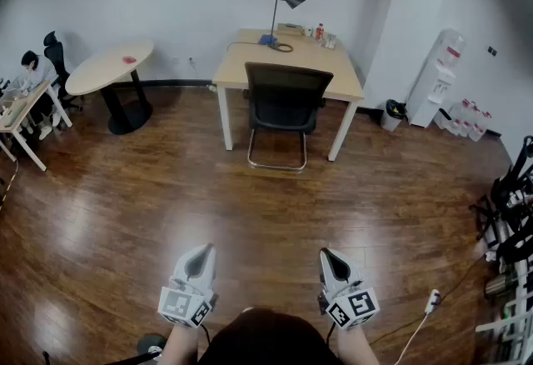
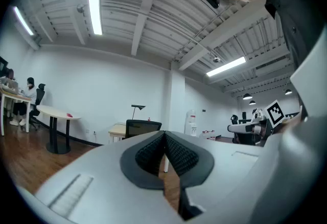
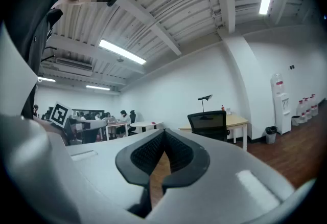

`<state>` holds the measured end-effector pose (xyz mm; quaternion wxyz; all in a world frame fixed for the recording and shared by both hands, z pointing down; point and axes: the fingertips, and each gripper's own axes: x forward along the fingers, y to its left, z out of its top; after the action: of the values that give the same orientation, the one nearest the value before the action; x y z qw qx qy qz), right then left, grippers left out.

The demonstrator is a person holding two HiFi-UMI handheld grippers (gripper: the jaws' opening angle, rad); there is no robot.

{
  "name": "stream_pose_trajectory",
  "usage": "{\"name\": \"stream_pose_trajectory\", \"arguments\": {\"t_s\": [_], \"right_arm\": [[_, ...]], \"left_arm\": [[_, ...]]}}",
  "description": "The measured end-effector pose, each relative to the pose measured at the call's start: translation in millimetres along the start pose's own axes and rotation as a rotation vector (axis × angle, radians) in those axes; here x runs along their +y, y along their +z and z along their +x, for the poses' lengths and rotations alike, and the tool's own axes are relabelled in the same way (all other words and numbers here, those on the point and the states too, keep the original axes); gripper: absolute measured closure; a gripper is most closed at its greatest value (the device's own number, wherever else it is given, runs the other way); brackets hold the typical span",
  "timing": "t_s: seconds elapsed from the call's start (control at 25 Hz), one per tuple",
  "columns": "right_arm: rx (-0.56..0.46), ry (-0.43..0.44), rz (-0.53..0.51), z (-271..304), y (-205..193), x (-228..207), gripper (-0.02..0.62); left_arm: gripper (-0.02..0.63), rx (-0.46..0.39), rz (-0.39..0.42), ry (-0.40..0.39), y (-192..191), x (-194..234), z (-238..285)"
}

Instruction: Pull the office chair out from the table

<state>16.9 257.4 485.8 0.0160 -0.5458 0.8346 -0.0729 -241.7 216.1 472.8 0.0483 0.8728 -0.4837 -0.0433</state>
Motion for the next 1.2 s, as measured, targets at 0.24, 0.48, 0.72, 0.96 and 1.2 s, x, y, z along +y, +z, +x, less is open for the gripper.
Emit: {"name": "stream_pose_trajectory", "arguments": {"t_s": [0.24,0.48,0.72,0.96,1.2], "right_arm": [[0.006,-0.023,0.009,7.8,-3.2,17.5,0.581],[0.015,-0.042,0.023,15.4,-4.0,-0.6,0.581],[-0.001,-0.041,0.041,35.5,-6.3,-41.7,0.581],[-0.057,-0.012,0.035,77.9,18.7,-93.1,0.581],[-0.067,-0.010,0.060,100.5,20.3,-146.8,0.581]], "left_arm": [[0.604,0.020,0.020,-0.012,-2.5,22.1,-3.6],[0.604,0.043,-0.004,0.001,-13.7,25.9,9.9],[0.604,0.016,0.006,0.034,-11.9,25.0,44.5],[0.604,-0.019,0.024,0.067,1.9,24.7,98.2],[0.604,-0.014,0.039,0.064,0.4,14.0,153.7]]}}
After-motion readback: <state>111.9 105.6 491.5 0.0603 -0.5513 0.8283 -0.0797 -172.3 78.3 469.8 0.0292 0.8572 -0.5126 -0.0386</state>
